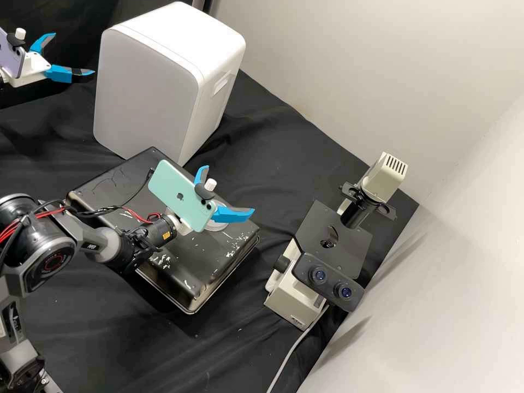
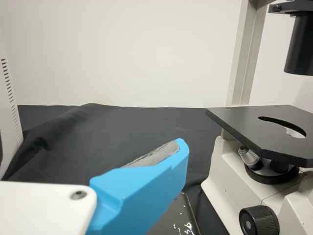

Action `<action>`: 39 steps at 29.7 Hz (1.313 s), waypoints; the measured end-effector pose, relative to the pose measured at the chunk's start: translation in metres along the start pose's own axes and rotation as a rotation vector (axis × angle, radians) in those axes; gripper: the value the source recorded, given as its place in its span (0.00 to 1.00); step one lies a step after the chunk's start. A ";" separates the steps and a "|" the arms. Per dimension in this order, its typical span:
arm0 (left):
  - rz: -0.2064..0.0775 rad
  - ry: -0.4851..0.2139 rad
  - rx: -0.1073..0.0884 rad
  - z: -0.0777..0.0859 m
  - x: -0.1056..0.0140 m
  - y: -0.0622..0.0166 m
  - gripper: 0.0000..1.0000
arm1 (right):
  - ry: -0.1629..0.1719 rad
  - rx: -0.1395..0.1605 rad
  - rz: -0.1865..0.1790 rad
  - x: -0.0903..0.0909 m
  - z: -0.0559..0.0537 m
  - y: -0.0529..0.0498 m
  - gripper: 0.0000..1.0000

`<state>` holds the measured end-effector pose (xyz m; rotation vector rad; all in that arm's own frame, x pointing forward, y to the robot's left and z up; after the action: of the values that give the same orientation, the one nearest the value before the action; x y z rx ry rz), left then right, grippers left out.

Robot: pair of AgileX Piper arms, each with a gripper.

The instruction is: Place the petri dish on the microscope

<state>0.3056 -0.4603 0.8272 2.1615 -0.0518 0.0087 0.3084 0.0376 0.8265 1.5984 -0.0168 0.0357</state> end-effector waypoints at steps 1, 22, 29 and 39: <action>0.000 0.000 0.000 0.000 0.000 0.0000 1.00 | 0.000 0.000 0.000 0.000 0.000 0.000 1.00; -0.036 -0.107 0.024 0.041 -0.034 -0.0108 1.00 | 0.000 0.000 0.000 0.000 0.000 0.000 1.00; -0.066 -0.225 0.040 0.060 -0.072 -0.0190 1.00 | 0.000 0.000 0.000 0.000 0.000 0.000 1.00; -0.041 -0.454 -0.009 0.070 -0.135 -0.0286 1.00 | 0.000 0.000 0.000 0.000 0.000 0.000 1.00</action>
<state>0.1705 -0.4975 0.7612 2.1158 -0.2676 -0.5044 0.3084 0.0376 0.8265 1.5984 -0.0168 0.0357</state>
